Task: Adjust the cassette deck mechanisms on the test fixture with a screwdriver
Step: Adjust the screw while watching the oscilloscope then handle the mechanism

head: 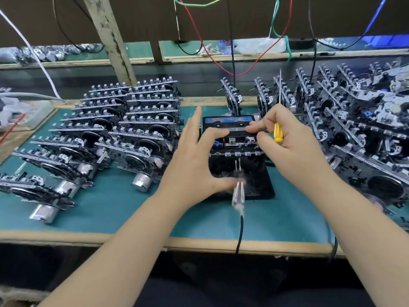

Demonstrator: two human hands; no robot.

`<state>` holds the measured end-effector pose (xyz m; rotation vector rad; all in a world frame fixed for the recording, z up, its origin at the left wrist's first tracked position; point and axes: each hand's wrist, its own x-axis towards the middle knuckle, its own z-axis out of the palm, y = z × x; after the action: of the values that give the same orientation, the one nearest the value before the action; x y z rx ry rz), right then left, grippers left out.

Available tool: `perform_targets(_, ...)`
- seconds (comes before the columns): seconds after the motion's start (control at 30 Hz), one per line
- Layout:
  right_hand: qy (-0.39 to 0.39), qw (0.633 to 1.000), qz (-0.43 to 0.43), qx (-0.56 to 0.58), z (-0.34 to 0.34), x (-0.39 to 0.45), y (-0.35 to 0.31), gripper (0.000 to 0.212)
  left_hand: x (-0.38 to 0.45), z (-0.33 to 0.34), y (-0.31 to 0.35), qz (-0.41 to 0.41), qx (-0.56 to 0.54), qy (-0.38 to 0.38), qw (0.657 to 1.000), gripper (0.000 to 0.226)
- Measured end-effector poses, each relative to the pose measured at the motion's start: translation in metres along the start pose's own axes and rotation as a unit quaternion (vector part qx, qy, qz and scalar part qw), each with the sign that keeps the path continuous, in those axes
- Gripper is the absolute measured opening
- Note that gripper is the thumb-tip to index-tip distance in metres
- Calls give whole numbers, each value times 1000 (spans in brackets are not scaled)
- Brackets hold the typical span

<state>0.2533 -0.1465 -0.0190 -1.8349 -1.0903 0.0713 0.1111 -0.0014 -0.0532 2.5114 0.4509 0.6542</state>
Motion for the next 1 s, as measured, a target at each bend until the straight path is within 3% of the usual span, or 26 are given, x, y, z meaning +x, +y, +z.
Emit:
perform_targets(0.1, 3, 1000, 6, 3, 1, -2, 1, 27, 3, 14, -3, -32, -95, 57, 993, 64)
perform_targets(0.27, 7, 1000, 18, 6, 2, -4, -2, 28, 2, 25, -6, -8, -151, 100, 983, 65)
perform_targets(0.53, -28, 999, 23, 9, 2, -8, 10, 37, 7, 29, -14, -14, -176, 95, 980, 70)
perform_targets(0.6, -71, 997, 34, -6, 5, -7, 19, 30, 2, 21, -20, -90, -268, 57, 958, 87)
perform_targets(0.7, -91, 995, 33, 7, 0, 2, 21, 22, 24, 15, -22, -145, -405, -8, 903, 82)
perform_targets(0.8, -91, 995, 27, 20, -8, 3, 6, 12, 21, 13, -25, -113, -323, 13, 939, 80)
perform_targets(0.87, -52, 998, 19, 40, -13, 1, -6, 10, 22, 22, -19, -46, -228, 8, 972, 76)
perform_targets(0.93, -9, 998, -3, 61, -15, -3, -15, 29, 12, 30, -24, 28, -149, 65, 986, 67)
perform_targets(1.0, 25, 997, -14, 72, -18, -5, -19, 42, 6, 33, -19, 19, -150, 98, 984, 65)
